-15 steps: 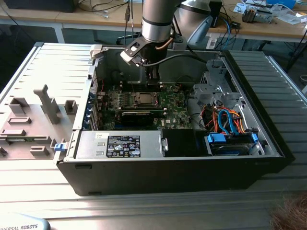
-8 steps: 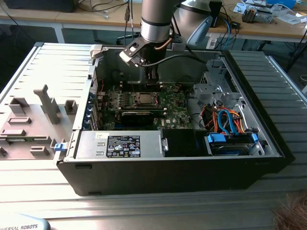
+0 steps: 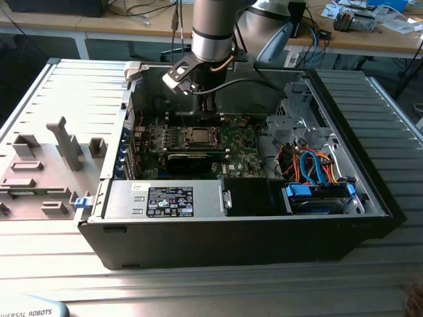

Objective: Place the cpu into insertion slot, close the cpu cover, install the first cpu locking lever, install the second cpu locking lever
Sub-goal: 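Close the cpu cover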

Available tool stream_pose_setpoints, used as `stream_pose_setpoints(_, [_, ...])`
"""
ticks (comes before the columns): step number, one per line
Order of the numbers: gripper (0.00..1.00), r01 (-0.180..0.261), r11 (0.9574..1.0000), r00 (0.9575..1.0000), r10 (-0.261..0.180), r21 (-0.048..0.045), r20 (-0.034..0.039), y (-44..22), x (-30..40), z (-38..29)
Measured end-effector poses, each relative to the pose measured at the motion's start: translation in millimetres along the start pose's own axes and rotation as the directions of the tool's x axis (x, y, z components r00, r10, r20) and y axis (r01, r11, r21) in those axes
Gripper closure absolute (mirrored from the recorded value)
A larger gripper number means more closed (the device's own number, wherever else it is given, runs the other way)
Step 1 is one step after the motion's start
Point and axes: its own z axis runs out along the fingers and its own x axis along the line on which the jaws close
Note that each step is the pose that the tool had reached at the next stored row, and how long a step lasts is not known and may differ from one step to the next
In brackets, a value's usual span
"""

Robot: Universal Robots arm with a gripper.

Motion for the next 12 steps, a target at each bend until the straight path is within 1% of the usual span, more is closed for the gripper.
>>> stream_pose_setpoints(9, [0.89,0.0,1.0,1.0,0.0,-0.0001,-0.0001,-7.0,0.7,5.2])
stream_pose_setpoints(11, [0.89,0.0,1.0,1.0,0.0,0.0,-0.0001,-7.9,0.8,7.7])
stream_pose_setpoints(12, [0.89,0.0,1.0,1.0,0.0,-0.0001,-0.0001,-8.6,0.9,10.5])
